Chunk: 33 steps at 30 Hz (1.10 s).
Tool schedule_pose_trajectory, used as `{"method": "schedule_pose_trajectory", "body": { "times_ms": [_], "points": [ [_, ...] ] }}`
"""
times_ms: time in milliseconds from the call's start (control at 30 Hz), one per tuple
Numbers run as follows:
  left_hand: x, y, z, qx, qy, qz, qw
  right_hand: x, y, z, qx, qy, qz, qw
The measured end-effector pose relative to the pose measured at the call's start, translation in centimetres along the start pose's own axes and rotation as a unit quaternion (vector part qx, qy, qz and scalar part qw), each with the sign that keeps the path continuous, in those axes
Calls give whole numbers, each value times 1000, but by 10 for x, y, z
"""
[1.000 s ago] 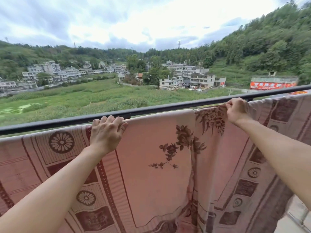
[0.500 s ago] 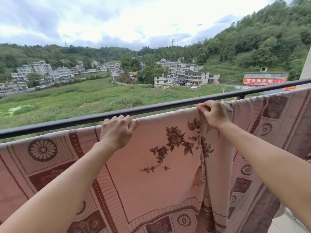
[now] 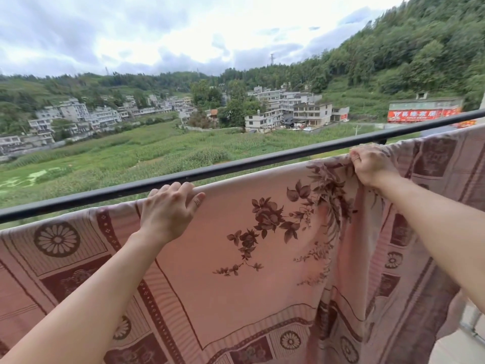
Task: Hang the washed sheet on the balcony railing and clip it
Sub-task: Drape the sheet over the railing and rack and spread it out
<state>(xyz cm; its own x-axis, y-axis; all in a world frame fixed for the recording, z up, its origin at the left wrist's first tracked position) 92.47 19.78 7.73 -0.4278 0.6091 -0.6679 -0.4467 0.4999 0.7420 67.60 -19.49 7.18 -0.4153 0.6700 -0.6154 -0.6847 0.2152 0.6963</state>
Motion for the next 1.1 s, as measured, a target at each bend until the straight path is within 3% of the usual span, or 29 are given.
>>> {"method": "schedule_pose_trajectory", "body": {
  "times_ms": [133, 267, 400, 467, 667, 900, 967, 1100],
  "points": [
    [1, 1, 1, -17, -3, 6, 1000, -20, 10, -31, 47, -65, 55, 995],
    [-3, 0, -6, -42, 8, 6, 999, -10, 15, 15, 142, -103, 39, 984],
    [-1, -3, -6, -46, 1, -10, 999, 31, -10, 93, 19, 81, 22, 996],
    [2, -2, 0, -39, -4, -23, 999, 41, -18, 97, -6, 105, 31, 994],
    [10, -4, 3, -39, -16, -30, 999, 5, 1, 0, 51, -6, 45, 998],
    [4, -10, -13, -50, 5, -24, 998, -13, -5, 26, 109, -61, 87, 988],
    [2, -10, -21, -38, 0, -17, 999, 4, -3, 68, 86, -22, 67, 994],
    [5, -3, -21, 53, -34, -5, 998, 58, -13, 198, -59, 160, 62, 983]
  ]
}}
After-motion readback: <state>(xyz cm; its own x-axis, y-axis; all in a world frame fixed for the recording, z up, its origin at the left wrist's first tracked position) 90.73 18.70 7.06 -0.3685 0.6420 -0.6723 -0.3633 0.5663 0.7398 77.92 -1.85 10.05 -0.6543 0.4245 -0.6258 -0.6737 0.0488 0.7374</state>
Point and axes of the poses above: each hand's wrist, its own x-axis away from the middle knuckle, its own y-axis out of the back of the hand, z = x × y, the point moved 1 cm from there along -x, towards the middle knuckle, and after that the axes turned 7 degrees about -z, right-handed, at the moved point
